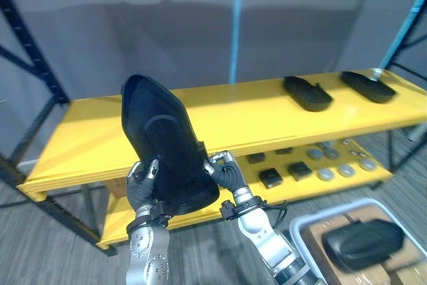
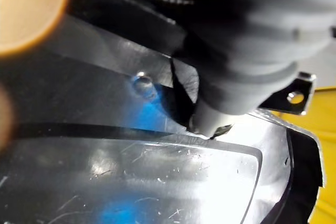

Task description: Walk over and take plastic housings, then place them on the shelf

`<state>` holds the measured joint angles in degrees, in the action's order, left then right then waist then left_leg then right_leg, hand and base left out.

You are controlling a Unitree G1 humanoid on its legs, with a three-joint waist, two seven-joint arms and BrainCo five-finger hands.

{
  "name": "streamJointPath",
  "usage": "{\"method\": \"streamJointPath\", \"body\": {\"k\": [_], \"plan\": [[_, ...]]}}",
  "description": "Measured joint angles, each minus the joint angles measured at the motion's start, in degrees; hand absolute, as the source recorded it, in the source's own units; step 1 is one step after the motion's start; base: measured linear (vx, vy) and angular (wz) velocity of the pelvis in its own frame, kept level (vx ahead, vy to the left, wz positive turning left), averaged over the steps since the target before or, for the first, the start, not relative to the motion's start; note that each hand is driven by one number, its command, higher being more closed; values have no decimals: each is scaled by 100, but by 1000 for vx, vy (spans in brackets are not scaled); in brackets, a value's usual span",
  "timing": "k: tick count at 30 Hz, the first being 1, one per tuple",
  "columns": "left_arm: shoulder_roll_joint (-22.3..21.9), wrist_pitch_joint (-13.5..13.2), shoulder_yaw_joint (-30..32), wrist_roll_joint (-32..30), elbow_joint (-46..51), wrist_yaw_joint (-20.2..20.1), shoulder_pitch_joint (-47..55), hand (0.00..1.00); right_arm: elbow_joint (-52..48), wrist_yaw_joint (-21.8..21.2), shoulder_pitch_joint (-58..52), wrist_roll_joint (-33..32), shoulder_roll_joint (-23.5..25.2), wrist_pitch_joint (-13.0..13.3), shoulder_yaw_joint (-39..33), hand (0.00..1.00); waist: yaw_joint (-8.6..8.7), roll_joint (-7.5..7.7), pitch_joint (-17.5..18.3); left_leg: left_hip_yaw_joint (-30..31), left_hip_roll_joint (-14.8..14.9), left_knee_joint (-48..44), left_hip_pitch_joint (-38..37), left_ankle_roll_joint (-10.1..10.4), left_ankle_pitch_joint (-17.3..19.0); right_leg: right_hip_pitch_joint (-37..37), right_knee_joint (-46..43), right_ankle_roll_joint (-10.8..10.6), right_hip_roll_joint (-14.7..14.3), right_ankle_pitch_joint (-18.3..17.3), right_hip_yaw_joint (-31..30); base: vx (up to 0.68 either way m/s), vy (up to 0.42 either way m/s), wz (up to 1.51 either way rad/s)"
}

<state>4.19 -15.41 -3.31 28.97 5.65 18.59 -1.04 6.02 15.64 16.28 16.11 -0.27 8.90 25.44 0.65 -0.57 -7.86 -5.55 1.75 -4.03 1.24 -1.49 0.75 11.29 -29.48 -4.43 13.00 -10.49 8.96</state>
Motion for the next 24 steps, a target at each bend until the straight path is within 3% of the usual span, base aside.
{"method": "streamJointPath", "body": {"k": [1,2,3,4,5,7,10,13,24], "plan": [[87,39,-198,-67,-12,-4,-124,100,-258,-1,-247,1,-25,7,-162,100,43,38,19,313,-22,-15,64,134,-24,-37,761,18,-228,93,-569,172,-250,140],[130,45,-286,-129,-15,-7,-163,100,-362,-3,-372,1,-26,17,-232,100,43,74,30,426,-61,-14,65,200,-8,-70,1098,53,-271,372,-785,213,-315,123],[238,52,-412,-265,-52,-47,-244,100,-550,4,-620,2,-5,32,-297,0,59,281,65,593,-276,-14,22,335,71,-175,1422,-262,-132,951,-1022,160,-217,61],[202,53,-426,-342,-86,-51,-243,100,-549,-2,-660,0,-60,45,-297,0,29,245,67,582,-261,-3,-17,367,88,-267,1572,-336,-142,884,-1004,206,-238,31],[149,66,-471,-404,-176,-56,-245,100,-551,-5,-722,-6,-163,55,-297,0,24,99,94,552,-110,0,-10,384,98,-387,1848,-279,-259,980,-973,201,-184,-20],[139,136,-493,-469,-240,-157,-281,100,-629,-44,-852,-14,-262,58,-316,0,77,13,136,370,163,46,-33,492,158,-620,2494,-194,-529,1291,-997,195,-130,-37],[135,165,-598,-469,-299,-380,-451,100,-987,-187,-1174,-212,-264,88,-488,0,159,30,151,288,314,97,-35,583,206,-784,2998,-124,-677,1520,-1012,141,-44,-21],[139,171,-638,-537,-461,-437,-608,100,-990,-279,-1177,-402,-376,93,-552,0,193,25,156,264,332,184,-117,599,201,-854,3080,-121,-694,1528,-1015,65,1,-4],[276,173,-621,-568,-829,-286,-1324,100,-989,-225,-390,-640,-417,73,-792,0,195,8,308,106,289,332,-249,667,140,-865,3150,-137,-681,1629,-1144,-13,12,-6]]}}
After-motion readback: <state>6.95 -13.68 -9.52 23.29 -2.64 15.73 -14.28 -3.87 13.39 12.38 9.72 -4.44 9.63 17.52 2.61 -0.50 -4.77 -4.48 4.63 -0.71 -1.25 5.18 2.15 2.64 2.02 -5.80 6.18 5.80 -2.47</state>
